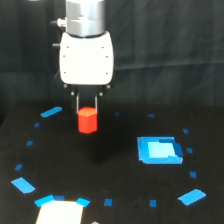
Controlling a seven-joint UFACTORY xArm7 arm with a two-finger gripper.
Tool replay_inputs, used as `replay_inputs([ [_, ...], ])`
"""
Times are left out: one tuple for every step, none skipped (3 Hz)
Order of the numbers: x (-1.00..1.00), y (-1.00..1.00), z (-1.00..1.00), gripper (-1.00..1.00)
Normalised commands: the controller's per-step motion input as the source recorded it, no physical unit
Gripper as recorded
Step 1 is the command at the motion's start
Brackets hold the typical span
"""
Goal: Pick up the red object from the table
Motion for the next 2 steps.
replay_inputs([
  [-0.13, 0.42, 0.99, -0.88],
  [-0.2, 0.25, 0.57, -1.0],
])
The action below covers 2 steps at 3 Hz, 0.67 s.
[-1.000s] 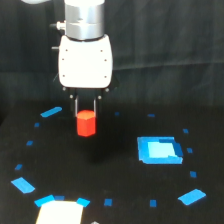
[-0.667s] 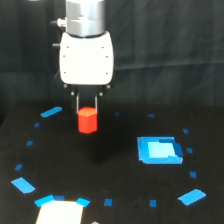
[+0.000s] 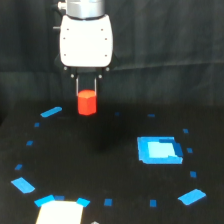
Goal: Pick up the red object from the table
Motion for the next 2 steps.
replay_inputs([
  [-0.28, -0.6, -0.4, -0.96],
  [0.24, -0.7, -0.37, -1.0],
])
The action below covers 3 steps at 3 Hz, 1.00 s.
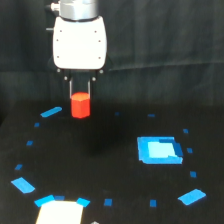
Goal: Pick up the red object from the table
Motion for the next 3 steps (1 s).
replay_inputs([
  [0.07, -0.17, 0.56, -1.0],
  [-0.03, 0.16, -0.01, -1.0],
  [0.0, 0.25, 0.39, -1.0],
])
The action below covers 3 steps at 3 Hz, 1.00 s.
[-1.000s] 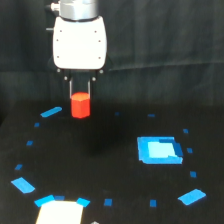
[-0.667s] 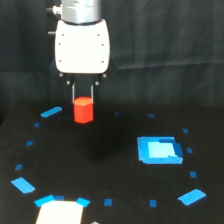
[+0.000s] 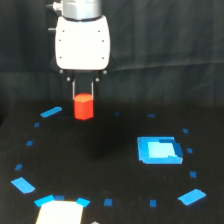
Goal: Pick up the red object from the table
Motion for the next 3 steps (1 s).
replay_inputs([
  [0.4, 0.25, 0.17, -1.0],
  [-0.2, -0.49, -0.29, -0.96],
  [0.13, -0.37, 0.31, -1.0],
])
